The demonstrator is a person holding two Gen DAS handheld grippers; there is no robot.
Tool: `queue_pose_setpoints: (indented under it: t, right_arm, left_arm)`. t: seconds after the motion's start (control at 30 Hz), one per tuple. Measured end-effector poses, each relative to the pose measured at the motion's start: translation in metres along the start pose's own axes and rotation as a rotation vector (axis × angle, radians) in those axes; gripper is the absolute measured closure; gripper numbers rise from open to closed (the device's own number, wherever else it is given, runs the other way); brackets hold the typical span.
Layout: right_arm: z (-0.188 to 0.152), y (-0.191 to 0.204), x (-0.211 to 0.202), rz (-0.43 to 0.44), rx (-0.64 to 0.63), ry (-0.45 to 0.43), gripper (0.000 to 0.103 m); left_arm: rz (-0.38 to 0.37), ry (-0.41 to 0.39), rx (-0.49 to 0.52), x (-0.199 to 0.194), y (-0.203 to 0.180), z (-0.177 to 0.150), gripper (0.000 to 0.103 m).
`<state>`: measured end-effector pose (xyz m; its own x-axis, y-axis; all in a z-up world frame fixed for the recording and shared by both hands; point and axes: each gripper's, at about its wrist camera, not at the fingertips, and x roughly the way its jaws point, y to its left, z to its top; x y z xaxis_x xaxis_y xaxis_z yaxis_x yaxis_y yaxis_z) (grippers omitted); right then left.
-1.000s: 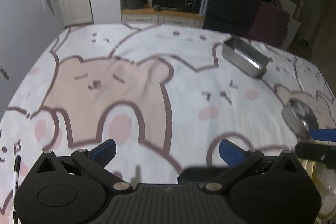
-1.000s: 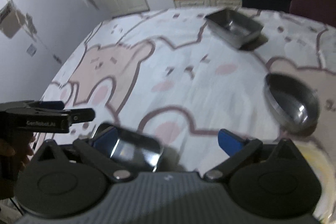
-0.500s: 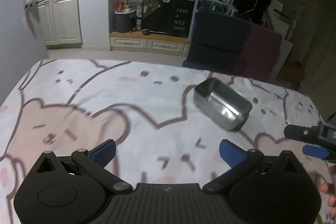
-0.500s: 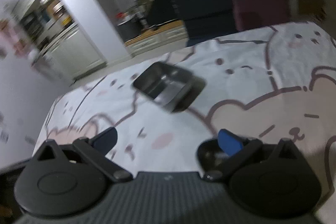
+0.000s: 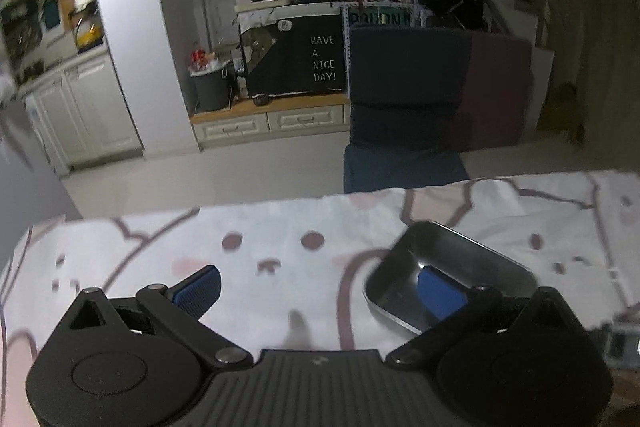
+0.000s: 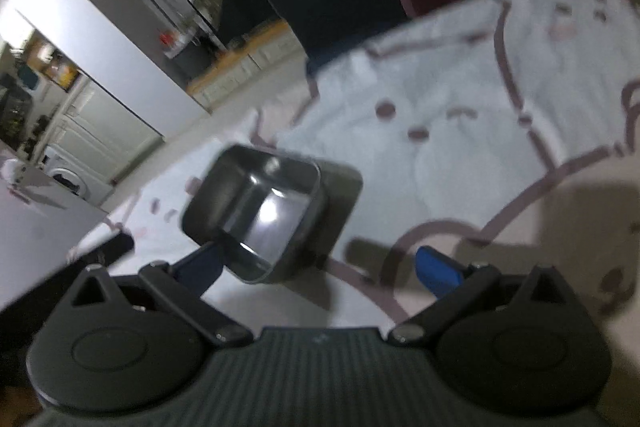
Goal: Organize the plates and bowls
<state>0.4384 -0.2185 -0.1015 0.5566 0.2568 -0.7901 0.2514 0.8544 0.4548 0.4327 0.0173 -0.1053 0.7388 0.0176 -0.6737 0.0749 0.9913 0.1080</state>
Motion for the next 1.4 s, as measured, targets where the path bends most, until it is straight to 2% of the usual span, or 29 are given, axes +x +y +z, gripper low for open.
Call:
queue_pose_setpoints:
  t: [0.1,0.33,0.5,0.6,0.7,0.8,0.9,0.93,0.97,1.0,1.03,1.07,1.1,1.13,1.3,1.4]
  right_arm:
    - [0.004,0.002,0.022,-0.007,0.034,0.032,0.000]
    - [0.013,0.006,0.048,0.007,0.012,0.041,0.000]
    - [0.013,0.008,0.058,-0.033,-0.060,0.057,0.014]
    - [0.013,0.009,0.057,-0.072,-0.123,0.036,0.018]
    - [0.017,0.004,0.057,-0.055,-0.130,0.023,0.026]
    - [0.021,-0.002,0.056,-0.027,-0.136,0.015,0.032]
    - [0.023,-0.003,0.054,-0.013,-0.169,0.001,0.042]
    - [0.023,-0.003,0.052,0.002,-0.187,-0.002,0.046]
    - [0.023,-0.002,0.052,0.029,-0.210,-0.004,0.057]
    - [0.023,0.000,0.049,0.049,-0.232,-0.005,0.065]
    - [0.023,0.003,0.048,0.059,-0.255,-0.008,0.069]
    - [0.021,0.006,0.046,0.065,-0.275,-0.012,0.078]
    - [0.019,0.009,0.044,0.073,-0.288,-0.016,0.087]
    - [0.018,0.012,0.045,0.079,-0.300,-0.018,0.091]
    - [0.017,0.020,0.046,0.052,-0.341,-0.022,0.091]
    - [0.020,0.018,0.037,0.050,-0.334,-0.026,0.093]
  left_arm:
    - [0.020,0.008,0.059,0.027,-0.005,0.006,0.000]
    - [0.024,0.033,0.164,0.067,-0.023,0.008,0.000]
    - [0.051,0.046,0.229,0.079,-0.031,0.006,0.000]
    - [0.053,0.055,0.237,0.077,-0.029,0.004,0.001]
    - [0.032,0.058,0.251,0.069,-0.026,0.000,0.007]
    - [-0.007,0.078,0.218,0.060,-0.019,-0.004,0.016]
    - [-0.062,0.098,0.157,0.053,-0.010,-0.010,0.033]
    - [-0.089,0.099,0.140,0.052,-0.009,-0.012,0.045]
    - [-0.120,0.101,0.112,0.051,-0.007,-0.014,0.057]
    - [-0.148,0.106,0.075,0.050,-0.005,-0.015,0.062]
    - [-0.173,0.112,0.038,0.050,-0.004,-0.016,0.073]
    - [-0.194,0.117,0.010,0.049,-0.003,-0.017,0.084]
    - [-0.212,0.122,-0.012,0.049,-0.003,-0.018,0.090]
    - [-0.230,0.131,-0.035,0.048,-0.003,-0.018,0.098]
    - [-0.277,0.141,-0.150,0.035,0.002,-0.019,0.099]
    - [-0.299,0.127,-0.180,0.014,0.005,-0.018,0.101]
